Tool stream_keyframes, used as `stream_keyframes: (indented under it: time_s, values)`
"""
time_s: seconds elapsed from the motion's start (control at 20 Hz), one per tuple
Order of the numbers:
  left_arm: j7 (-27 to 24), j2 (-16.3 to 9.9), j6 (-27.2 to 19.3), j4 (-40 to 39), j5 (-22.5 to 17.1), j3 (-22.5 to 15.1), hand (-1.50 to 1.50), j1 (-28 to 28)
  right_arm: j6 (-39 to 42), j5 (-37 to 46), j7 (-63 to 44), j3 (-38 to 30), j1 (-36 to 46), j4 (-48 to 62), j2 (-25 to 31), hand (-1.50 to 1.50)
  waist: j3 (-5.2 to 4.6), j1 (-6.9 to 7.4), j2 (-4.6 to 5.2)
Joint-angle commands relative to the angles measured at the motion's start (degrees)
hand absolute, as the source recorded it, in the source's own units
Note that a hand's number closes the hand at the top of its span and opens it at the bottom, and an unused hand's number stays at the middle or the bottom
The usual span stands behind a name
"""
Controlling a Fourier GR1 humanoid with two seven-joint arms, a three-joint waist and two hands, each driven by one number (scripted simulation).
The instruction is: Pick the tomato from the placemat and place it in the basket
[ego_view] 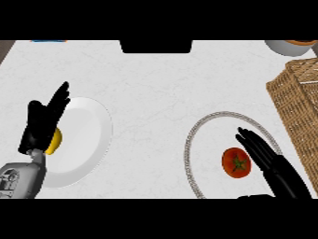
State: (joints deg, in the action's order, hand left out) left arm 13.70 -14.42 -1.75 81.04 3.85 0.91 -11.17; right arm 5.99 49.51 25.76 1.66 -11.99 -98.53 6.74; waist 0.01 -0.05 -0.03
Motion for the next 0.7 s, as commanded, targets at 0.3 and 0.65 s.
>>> stream_keyframes:
  time_s: [0.3,0.65]
  values:
    - [0.10,3.05,0.20,-2.60,2.67,1.62,0.00,-2.68,-3.27,0.21,1.92,0.31,1.87,6.57,-0.04,-1.50,-0.01,-0.09,0.02]
    - [3.03,2.89,0.60,2.98,3.71,0.85,0.00,-0.74,-10.40,6.30,3.73,2.15,4.35,7.49,-0.08,1.50,0.01,0.00,-0.02]
